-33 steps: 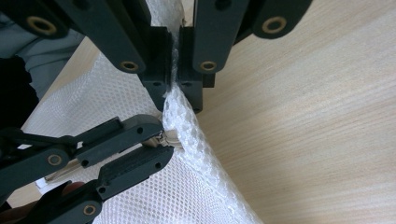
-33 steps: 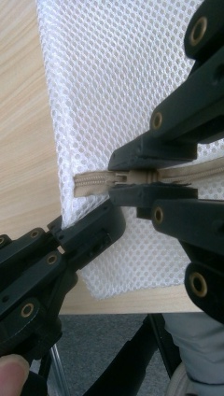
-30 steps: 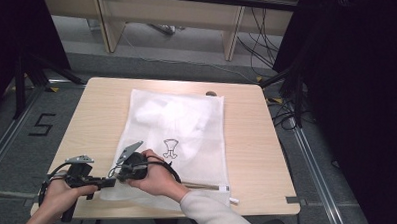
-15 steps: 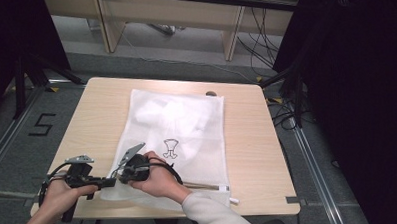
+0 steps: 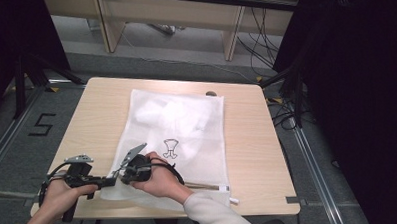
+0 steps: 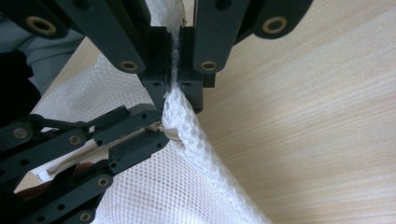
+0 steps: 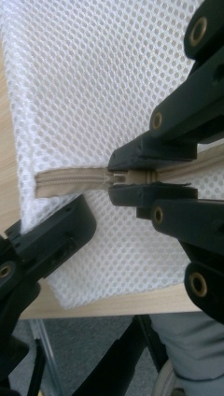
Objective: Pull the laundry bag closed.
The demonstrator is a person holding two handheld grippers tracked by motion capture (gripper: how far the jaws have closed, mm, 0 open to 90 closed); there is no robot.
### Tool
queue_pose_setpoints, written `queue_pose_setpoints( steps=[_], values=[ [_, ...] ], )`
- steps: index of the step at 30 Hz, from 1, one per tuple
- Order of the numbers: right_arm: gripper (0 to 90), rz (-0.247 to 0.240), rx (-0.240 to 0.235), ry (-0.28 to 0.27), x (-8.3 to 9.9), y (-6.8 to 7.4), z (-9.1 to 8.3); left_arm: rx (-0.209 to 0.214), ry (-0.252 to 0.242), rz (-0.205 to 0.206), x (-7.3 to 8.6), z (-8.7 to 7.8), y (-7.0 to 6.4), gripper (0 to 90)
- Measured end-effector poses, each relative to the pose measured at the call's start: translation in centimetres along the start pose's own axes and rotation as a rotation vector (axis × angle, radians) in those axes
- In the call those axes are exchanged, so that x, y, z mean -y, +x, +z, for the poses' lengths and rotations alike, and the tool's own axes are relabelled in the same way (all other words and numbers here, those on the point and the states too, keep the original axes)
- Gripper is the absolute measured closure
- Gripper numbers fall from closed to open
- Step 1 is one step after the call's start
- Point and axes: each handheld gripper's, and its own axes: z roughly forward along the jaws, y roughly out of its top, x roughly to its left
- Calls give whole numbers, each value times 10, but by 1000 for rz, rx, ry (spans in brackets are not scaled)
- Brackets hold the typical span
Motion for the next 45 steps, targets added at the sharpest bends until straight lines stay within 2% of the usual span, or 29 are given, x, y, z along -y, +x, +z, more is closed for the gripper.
queue_pose_setpoints(
  steps=[3, 7, 11, 12, 17, 19, 22, 23, 26, 29, 39, 42, 45],
  values=[
    [825, 13, -6, -7, 1, 0, 0, 7, -4, -4, 0, 0, 0, 856],
    [824, 12, 1, 13, 3, 0, 0, 9, -14, 0, -1, -1, 0, 856],
    [824, -9, -4, 21, 5, -3, 1, 7, -15, -2, -1, -2, 0, 855],
    [825, 6, -3, 17, 6, -3, 0, 8, -15, -1, -1, -2, 0, 855],
    [824, 14, 12, 45, 10, -1, -3, -9, -36, 0, -2, -5, 1, 856],
    [825, 4, 10, 35, 12, -3, -4, -10, -26, 0, -1, -4, 1, 856],
    [824, 18, 7, 36, 14, -4, -4, -24, -19, 20, -2, -3, -1, 856],
    [825, 3, 11, 23, 15, -4, -3, -26, -20, 20, -2, -3, -2, 856],
    [825, 23, 8, 29, 16, -4, -5, -28, -20, 22, -2, -3, -1, 856],
    [825, 14, 13, 35, 17, -5, -8, -27, -24, 17, -1, -2, -1, 856],
    [824, 46, 16, 36, 25, -7, -11, -34, -12, 23, 0, 0, -1, 855],
    [825, 18, 20, 22, 26, -8, -11, -47, -13, 31, 0, 0, -1, 856],
    [824, 19, 18, 17, 26, -8, -12, -62, -10, 46, -1, 1, -2, 856]
  ],
)
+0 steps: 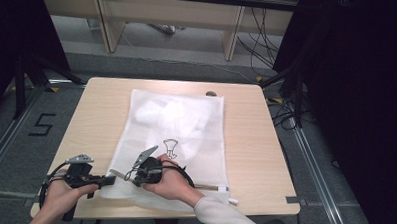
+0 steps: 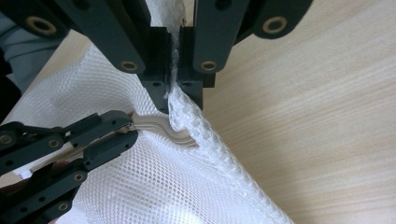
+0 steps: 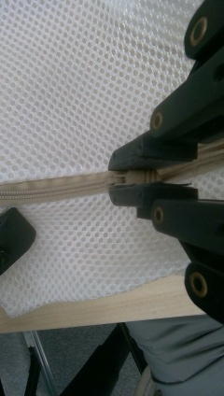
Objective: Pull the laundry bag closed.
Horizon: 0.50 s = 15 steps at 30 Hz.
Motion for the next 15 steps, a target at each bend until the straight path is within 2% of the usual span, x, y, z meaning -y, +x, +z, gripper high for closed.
queue_pose_setpoints(
  steps=[4, 5, 6, 10, 11, 15],
  values=[
    [825, 6, -1, -1, 1, -1, -2, -9, -2, 4, 0, 0, -1, 856],
    [825, 2, 1, -4, 1, -1, -1, -13, 20, 27, 0, -1, 0, 856],
    [825, 3, 2, 0, 1, 0, -1, -18, -4, 5, 0, 1, -2, 856],
    [825, 8, 6, -4, 3, -1, -4, -11, -7, 5, 0, 0, -2, 856],
    [825, 9, 10, -7, 3, -1, -6, -14, -21, 2, 1, 1, -2, 856],
    [825, 16, 10, -9, 6, -2, -7, -21, -6, 2, 1, 2, -1, 856]
  ],
)
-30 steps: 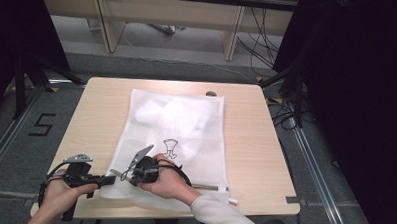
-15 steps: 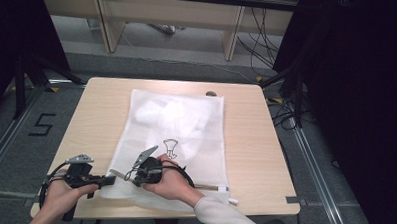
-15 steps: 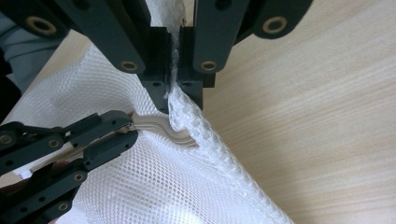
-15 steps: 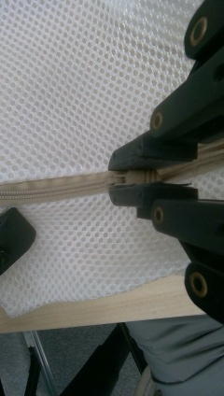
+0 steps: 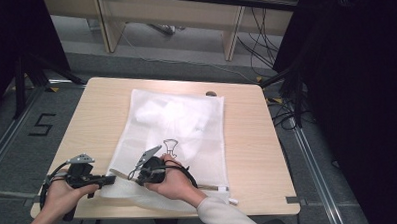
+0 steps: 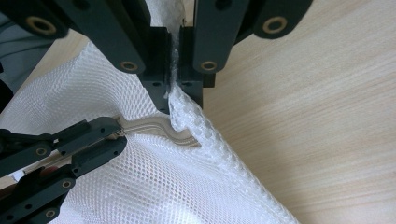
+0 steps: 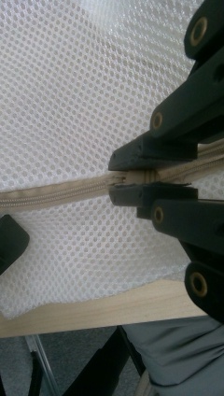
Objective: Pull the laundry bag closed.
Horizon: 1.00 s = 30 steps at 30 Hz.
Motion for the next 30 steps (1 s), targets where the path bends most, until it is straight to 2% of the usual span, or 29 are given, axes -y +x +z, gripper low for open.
queue_pose_setpoints(
  steps=[1, 5, 7, 9, 10, 12, 13, 17, 19, 20, 21, 22, 23, 24, 25, 27, 29, 30],
  values=[
    [825, 0, 3, 4, 1, 0, 0, -5, 16, 17, 0, -1, 1, 856],
    [825, 0, 7, 6, 1, 0, 0, -8, 14, 16, 0, -1, 1, 855],
    [825, 1, 3, -2, 1, 0, 0, 2, 1, 1, 0, 0, 0, 856],
    [825, -4, 13, 4, 1, 0, -2, -14, 5, 11, 1, -1, 0, 856],
    [825, -1, 12, 5, 1, 0, -2, -8, 13, 16, 1, -1, 0, 856],
    [825, 18, 17, 6, 2, 1, -5, -3, -3, 0, 1, 0, -1, 856],
    [825, 2, 13, -1, 2, 0, -5, -4, -7, -1, 2, 0, -2, 856],
    [825, 23, 12, 3, 2, 1, -6, -7, -4, 1, 2, 0, -3, 856],
    [825, -5, 7, -4, 3, -1, -5, -7, -2, 1, 2, 0, -2, 855],
    [825, 0, 6, 1, 3, 0, -4, -12, 18, 24, 2, -2, 0, 856],
    [825, 6, 9, 4, 3, 0, -4, -11, -12, -5, 3, 0, -2, 855],
    [825, 5, 6, 9, 4, -1, -5, -10, -5, -1, 3, 0, -1, 855],
    [825, 9, 5, 9, 4, -2, -5, -7, 20, 22, 3, -2, 1, 855],
    [825, 10, 9, 8, 4, -3, -6, -6, 23, 24, 3, -3, 1, 855],
    [825, 30, 8, 11, 5, -1, -6, -5, 11, 12, 3, -2, 0, 855],
    [825, 13, 5, 11, 5, -2, -7, -12, -23, -3, 4, 0, -2, 855],
    [825, 11, 8, 13, 5, -1, -7, -6, 0, 1, 4, -1, -1, 855],
    [825, -8, 3, 5, 5, -2, -7, -10, -10, -1, 4, 0, -2, 855]
  ],
)
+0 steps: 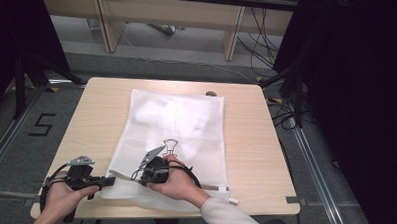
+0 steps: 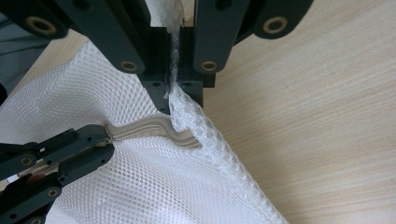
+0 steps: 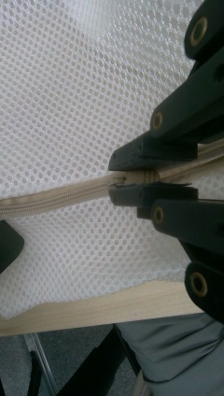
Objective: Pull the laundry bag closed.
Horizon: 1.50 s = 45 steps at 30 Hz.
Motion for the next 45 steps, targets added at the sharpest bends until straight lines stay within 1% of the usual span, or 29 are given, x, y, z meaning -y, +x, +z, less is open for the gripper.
queue_pose_setpoints(
  steps=[2, 4, 5, 6, 7, 8, 9, 11, 13, 14, 16, 23, 24, 25, 26, 27, 28, 29, 30, 32, 34, 35, 36, 38, 39, 40, 41, 44, 45],
  values=[
    [825, 8, -6, -3, 1, 1, -1, 1, 5, 0, 0, 0, -1, 855],
    [825, 7, 1, 5, 1, 1, -3, -1, 4, -2, 0, 0, 0, 855],
    [825, 10, -5, 1, 2, 1, -3, -7, 16, 12, 0, 0, 1, 855],
    [825, 3, 3, 1, 2, 0, -3, -7, 19, 9, 0, 0, 2, 855],
    [825, 1, 8, 4, 2, 0, -4, 1, 13, 1, 1, 0, 1, 855],
    [825, 3, 5, 3, 3, -1, -3, -2, 15, 4, 0, 0, 1, 855],
    [825, 3, 8, 7, 3, -1, -3, -5, 34, 24, 0, -1, 2, 855],
    [825, 16, -3, 10, 4, -1, -2, -14, 23, 12, 0, 0, 1, 855],
    [825, 12, -2, 8, 4, -1, -2, -11, 25, 13, 1, 0, 2, 855],
    [825, 13, 1, 10, 4, -1, -3, -3, 21, 9, 1, 0, 1, 855],
    [825, 13, 3, 4, 5, -1, -4, -3, 13, 0, 1, 0, 1, 855],
    [825, 14, -3, 3, 6, -1, -6, -3, 15, -1, 1, 0, 1, 854],
    [825, 19, -5, 4, 6, -1, -6, -4, 35, 21, 0, -1, 2, 854],
    [825, 18, -5, -3, 6, -1, -6, -7, 32, 18, 0, -1, 2, 855],
    [825, 17, -3, 1, 6, -1, -7, -2, 16, 1, 1, 0, 1, 855],
    [825, 14, 0, 1, 6, -2, -8, -3, 14, -1, 1, 0, 1, 854],
    [825, 15, 3, -4, 6, -2, -8, -3, 14, -1, 1, 0, 0, 855],
    [825, 15, 4, -1, 6, -2, -9, -13, 23, 9, 1, 0, 1, 855],
    [825, 14, 7, -2, 6, -2, -9, -5, 14, -2, 1, 0, 1, 854],
    [825, 22, -1, -7, 7, -2, -9, -4, 14, 0, 1, 0, 1, 854],
    [825, 20, 2, -4, 7, -3, -10, -3, 13, -3, 1, 0, 0, 854],
    [825, 38, -1, -2, 7, -3, -11, -11, 26, 13, 1, 0, 1, 854],
    [825, 43, 0, -4, 8, -3, -11, -4, 13, -3, 1, 0, 0, 854],
    [825, 39, -4, -3, 8, -3, -13, -1, 13, -4, 1, 0, 0, 854],
    [825, 42, -3, -9, 9, -3, -13, -7, 22, 7, 1, 0, 1, 854],
    [825, 45, 0, -1, 9, -3, -14, -12, 22, 7, 1, 0, 1, 854],
    [825, 40, 2, -3, 9, -3, -15, 0, 11, -5, 1, 0, 0, 854],
    [825, 43, 1, -3, 10, -5, -16, -1, 13, -5, 1, 1, 0, 854],
    [825, 45, -4, -4, 10, -5, -15, -4, 25, 8, 1, 0, 1, 854]
  ],
)
